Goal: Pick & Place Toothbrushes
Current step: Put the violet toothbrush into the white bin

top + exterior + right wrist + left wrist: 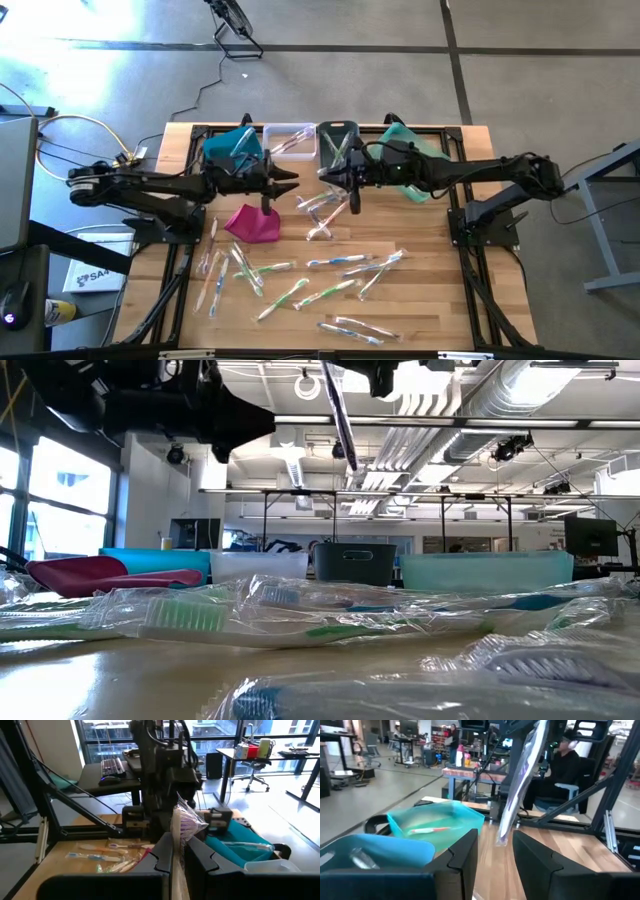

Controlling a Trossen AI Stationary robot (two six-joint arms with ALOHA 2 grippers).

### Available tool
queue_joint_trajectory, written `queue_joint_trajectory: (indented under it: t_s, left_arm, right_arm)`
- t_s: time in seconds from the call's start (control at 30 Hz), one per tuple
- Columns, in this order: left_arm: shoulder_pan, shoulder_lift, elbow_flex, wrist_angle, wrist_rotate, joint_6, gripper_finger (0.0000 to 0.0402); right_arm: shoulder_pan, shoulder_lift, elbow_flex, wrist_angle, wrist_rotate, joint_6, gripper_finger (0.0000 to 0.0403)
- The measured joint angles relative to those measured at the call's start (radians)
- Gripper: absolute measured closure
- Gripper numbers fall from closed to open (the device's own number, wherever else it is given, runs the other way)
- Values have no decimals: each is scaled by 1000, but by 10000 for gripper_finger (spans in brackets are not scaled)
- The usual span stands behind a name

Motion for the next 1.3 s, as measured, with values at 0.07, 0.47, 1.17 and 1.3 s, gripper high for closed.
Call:
queue_joint_trajectory:
  t_s: [0.07,0.47,1.17,1.3]
  left_arm:
    - [0,41,28,-1,8,14,281]
    - [-8,237,206,-2,152,102,281]
    - [-85,328,313,0,29,223,281]
    - [-85,328,313,6,25,222,281]
  right_arm:
    - [4,0,0,1,0,0,388]
    - [4,0,0,5,4,4,388]
    - [9,0,0,1,-1,31,388]
    - [11,0,0,0,-3,31,388]
